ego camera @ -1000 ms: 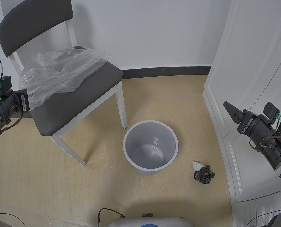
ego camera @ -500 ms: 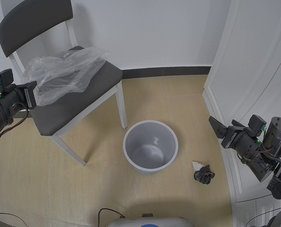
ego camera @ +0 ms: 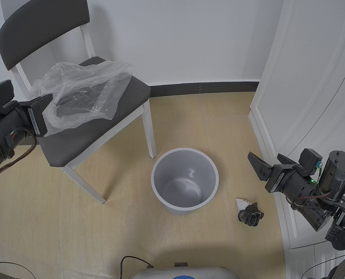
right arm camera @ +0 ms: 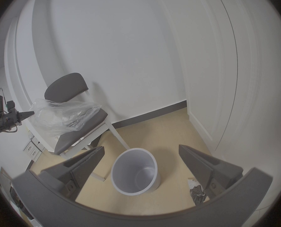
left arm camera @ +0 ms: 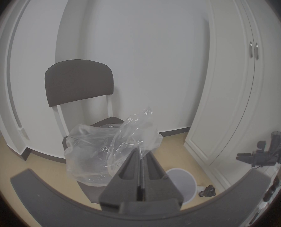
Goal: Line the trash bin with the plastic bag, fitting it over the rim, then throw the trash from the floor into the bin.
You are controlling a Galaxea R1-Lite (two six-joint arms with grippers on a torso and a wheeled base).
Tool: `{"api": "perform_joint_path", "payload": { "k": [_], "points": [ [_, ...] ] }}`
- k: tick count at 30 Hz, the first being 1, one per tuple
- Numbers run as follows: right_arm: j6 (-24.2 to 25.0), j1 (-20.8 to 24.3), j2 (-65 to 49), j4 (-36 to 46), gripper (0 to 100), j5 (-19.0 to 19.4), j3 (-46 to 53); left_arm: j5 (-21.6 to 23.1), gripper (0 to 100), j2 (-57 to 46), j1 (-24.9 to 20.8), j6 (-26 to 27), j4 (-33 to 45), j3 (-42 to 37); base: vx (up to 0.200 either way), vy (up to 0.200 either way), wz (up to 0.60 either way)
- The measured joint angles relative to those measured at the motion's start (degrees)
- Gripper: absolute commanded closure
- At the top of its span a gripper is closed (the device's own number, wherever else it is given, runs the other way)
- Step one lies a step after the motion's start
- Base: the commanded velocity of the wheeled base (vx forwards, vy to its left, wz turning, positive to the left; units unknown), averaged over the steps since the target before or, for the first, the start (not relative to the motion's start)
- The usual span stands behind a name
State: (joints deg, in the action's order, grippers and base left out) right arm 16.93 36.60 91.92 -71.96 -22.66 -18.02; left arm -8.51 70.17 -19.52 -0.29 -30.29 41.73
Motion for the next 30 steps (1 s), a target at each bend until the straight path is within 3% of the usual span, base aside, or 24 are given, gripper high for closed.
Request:
{"api": "perform_joint_path", "payload": {
  "k": [10, 30],
  "points": [
    [-0.1, 1.4, -0.2, 0.0, 0, 0.0, 0.8, 0.0, 100, -1.0, -5.4, -3.8, -0.4, -0.1, 0.0, 0.0, 0.0],
    [0.1, 3.8, 0.1, 0.0, 0, 0.1, 2.1, -0.1, 100, -1.8, -14.2, -6.2, -1.1, 0.1, 0.0, 0.0, 0.0]
  ]
}}
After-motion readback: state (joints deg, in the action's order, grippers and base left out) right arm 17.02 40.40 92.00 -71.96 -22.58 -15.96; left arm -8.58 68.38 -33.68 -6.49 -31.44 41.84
